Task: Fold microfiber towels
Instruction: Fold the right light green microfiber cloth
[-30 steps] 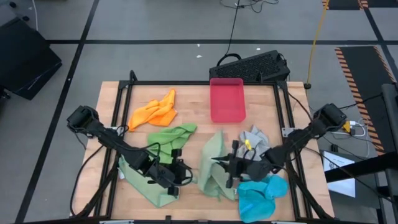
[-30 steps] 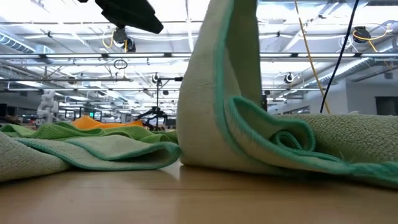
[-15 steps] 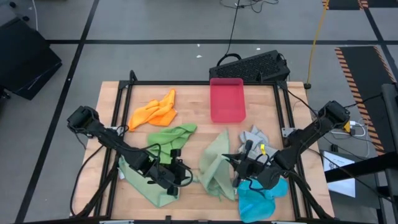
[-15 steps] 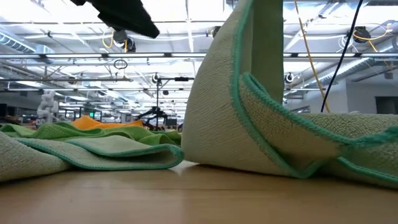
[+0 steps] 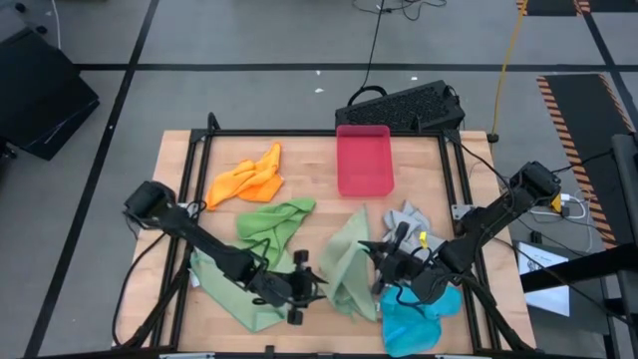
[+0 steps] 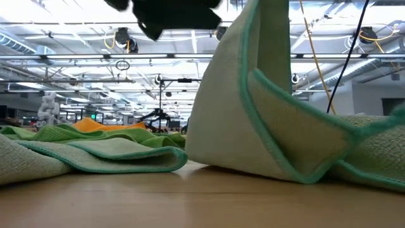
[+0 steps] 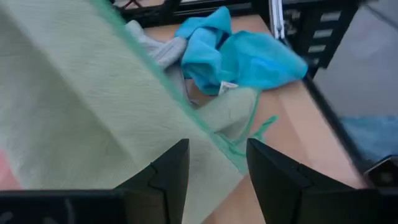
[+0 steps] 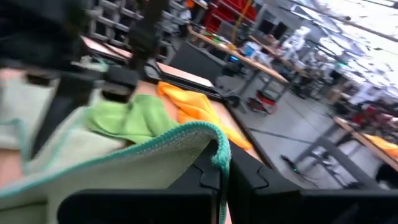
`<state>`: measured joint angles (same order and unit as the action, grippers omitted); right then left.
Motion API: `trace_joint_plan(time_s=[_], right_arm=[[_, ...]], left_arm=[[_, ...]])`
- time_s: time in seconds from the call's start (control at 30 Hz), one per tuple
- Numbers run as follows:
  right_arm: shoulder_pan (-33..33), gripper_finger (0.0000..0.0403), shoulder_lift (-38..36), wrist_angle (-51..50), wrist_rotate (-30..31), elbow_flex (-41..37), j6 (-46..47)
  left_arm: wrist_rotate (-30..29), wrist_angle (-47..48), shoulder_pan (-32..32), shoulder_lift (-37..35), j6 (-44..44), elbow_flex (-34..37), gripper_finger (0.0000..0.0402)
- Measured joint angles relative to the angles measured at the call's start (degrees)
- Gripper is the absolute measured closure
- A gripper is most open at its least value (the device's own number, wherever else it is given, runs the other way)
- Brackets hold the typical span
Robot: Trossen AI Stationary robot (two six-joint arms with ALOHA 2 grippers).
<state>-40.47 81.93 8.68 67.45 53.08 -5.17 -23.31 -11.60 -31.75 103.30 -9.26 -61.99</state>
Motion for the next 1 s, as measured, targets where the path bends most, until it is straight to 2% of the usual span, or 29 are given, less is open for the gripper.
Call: trace_joint_plan(time_s=[0.1, 0.2, 0.4, 0.5, 0.63, 0.67, 0.73, 0.83, 0.93, 1.0], right_arm=[[0.0, 0.0401, 0.0, -0.7, 0.5, 0.0, 0.0], [0.0, 0.0401, 0.0, -0.8, 0.5, 0.0, 0.0], [0.0, 0.0401, 0.0, -0.8, 0.5, 0.0, 0.1], [0.0, 0.0401, 0.0, -0.6, 0.1, 0.0, 0.2], [0.2, 0.0401, 0.0, -0.4, 0.3, 0.0, 3.7], [0.7, 0.0401, 0.1, -0.2, 0.9, 0.0, 5.4], [2.3, 0.0401, 0.4, 0.3, 1.6, 0.0, 9.5], [4.6, 0.0401, 1.7, 0.1, 0.9, -0.6, 12.1], [6.2, 0.0401, 2.3, 0.0, -3.0, -1.7, 12.7], [6.9, 0.0401, 2.3, 0.1, -4.7, -2.3, 14.2]], left_arm=[[-2.8, -4.4, 0.3, 1.9, 3.5, 0.0, 0.0238], [-4.3, -4.6, 1.5, 2.8, 3.3, 0.0, 0.0237], [-8.0, 1.7, 4.8, 3.3, 2.6, 0.0, 0.0213], [-13.9, 8.0, 6.8, 2.7, 2.4, 0.0, 0.0195], [-27.4, 13.8, 9.1, 0.5, 2.6, 0.0, 0.0177], [-28.7, 14.0, 9.7, -0.1, 2.1, 0.0, 0.0173], [-27.8, 12.6, 10.9, -1.3, 1.0, 0.0, 0.0169], [-21.2, 10.8, 11.4, -3.1, 0.1, 0.0, 0.0167], [-13.5, 12.9, 10.3, -4.6, -0.1, 0.0, 0.0167], [-11.9, 14.1, 9.3, -5.3, -0.3, 0.0, 0.0167]])
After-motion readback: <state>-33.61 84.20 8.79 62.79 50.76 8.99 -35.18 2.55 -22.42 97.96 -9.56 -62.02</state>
